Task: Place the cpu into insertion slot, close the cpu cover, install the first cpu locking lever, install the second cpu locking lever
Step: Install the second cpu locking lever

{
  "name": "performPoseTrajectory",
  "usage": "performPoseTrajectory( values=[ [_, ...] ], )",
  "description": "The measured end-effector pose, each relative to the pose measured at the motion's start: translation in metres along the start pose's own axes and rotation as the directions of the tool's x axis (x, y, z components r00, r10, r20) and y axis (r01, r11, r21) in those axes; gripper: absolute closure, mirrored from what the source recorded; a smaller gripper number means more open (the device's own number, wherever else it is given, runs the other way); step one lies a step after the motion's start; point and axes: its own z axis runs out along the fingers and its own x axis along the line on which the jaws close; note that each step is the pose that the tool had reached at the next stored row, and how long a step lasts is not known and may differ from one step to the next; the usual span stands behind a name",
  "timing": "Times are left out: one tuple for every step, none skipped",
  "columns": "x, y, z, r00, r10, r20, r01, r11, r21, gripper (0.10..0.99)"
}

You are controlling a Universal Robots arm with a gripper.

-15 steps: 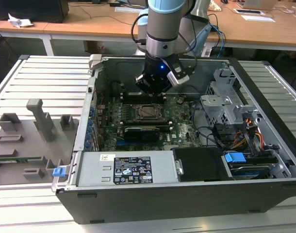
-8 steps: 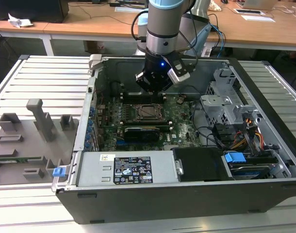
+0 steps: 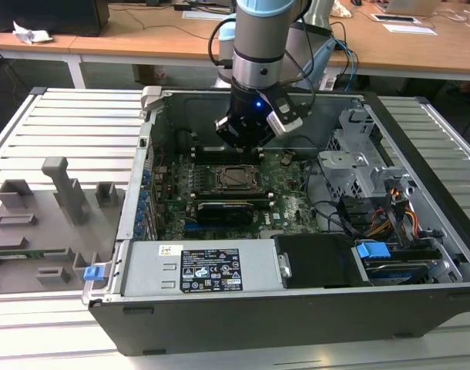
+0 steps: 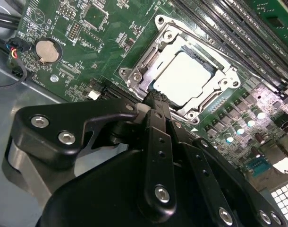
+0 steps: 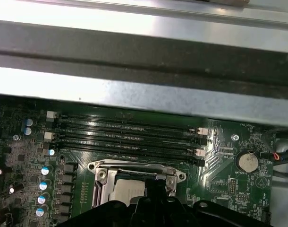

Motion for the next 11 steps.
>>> performPoseTrajectory(
  values=[
    [0.0000, 0.0000, -0.0010, 1.0000, 0.000, 0.0001, 0.000, 1.0000, 0.000, 0.980],
    [0.0000, 0.0001, -0.0032, 1.0000, 0.000, 0.0001, 0.000, 1.0000, 0.000, 0.980],
    [-0.0001, 0.0002, -0.0052, 1.0000, 0.000, 0.0001, 0.000, 1.0000, 0.000, 0.980],
    [-0.0001, 0.0004, -0.0091, 1.0000, 0.000, 0.0002, 0.000, 1.0000, 0.000, 0.980],
    [-0.0001, 0.0005, -0.0125, 1.0000, 0.000, 0.0002, 0.000, 1.0000, 0.000, 0.980],
    [-0.0002, 0.0007, -0.0165, 1.0000, 0.000, 0.0001, 0.000, 1.0000, 0.000, 0.980],
    [-0.0002, 0.0008, -0.0192, 1.0000, 0.000, 0.0001, 0.000, 1.0000, 0.000, 0.980],
    [-0.0002, 0.0009, -0.0208, 1.0000, 0.000, 0.0001, 0.000, 1.0000, 0.000, 0.980],
    [-0.0003, 0.0009, -0.0209, 1.0000, 0.000, 0.0002, 0.000, 1.0000, 0.000, 0.980],
    [-0.0003, 0.0007, -0.0209, 1.0000, 0.000, 0.0003, 0.000, 1.0000, 0.000, 0.980],
    [-0.0002, 0.0000, -0.0210, 1.0000, 0.000, 0.0001, 0.000, 1.0000, 0.000, 0.980]
  ],
)
